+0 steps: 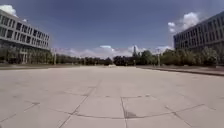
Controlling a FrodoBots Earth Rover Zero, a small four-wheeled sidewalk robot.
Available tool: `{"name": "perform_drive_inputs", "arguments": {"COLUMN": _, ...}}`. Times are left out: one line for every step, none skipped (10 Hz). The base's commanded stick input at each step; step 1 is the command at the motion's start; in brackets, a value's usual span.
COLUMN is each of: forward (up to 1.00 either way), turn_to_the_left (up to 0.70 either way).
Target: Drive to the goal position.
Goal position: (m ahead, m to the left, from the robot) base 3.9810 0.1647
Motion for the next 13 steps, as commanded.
{"name": "perform_drive_inputs", "arguments": {"forward": 0.5, "turn_to_the_left": 0.01}}
{"name": "perform_drive_inputs", "arguments": {"forward": 0.5, "turn_to_the_left": 0.01}}
{"name": "perform_drive_inputs", "arguments": {"forward": 0.5, "turn_to_the_left": 0.01}}
{"name": "perform_drive_inputs", "arguments": {"forward": 0.5, "turn_to_the_left": 0.01}}
{"name": "perform_drive_inputs", "arguments": {"forward": 0.5, "turn_to_the_left": 0.01}}
{"name": "perform_drive_inputs", "arguments": {"forward": 0.5, "turn_to_the_left": 0.01}}
{"name": "perform_drive_inputs", "arguments": {"forward": 0.5, "turn_to_the_left": 0.01}}
{"name": "perform_drive_inputs", "arguments": {"forward": 0.5, "turn_to_the_left": 0.01}}
{"name": "perform_drive_inputs", "arguments": {"forward": 0.5, "turn_to_the_left": 0.01}}
{"name": "perform_drive_inputs", "arguments": {"forward": 0.5, "turn_to_the_left": 0.01}}
{"name": "perform_drive_inputs", "arguments": {"forward": 0.5, "turn_to_the_left": 0.01}}
{"name": "perform_drive_inputs", "arguments": {"forward": 0.5, "turn_to_the_left": 0.01}}
{"name": "perform_drive_inputs", "arguments": {"forward": 0.5, "turn_to_the_left": 0.01}}
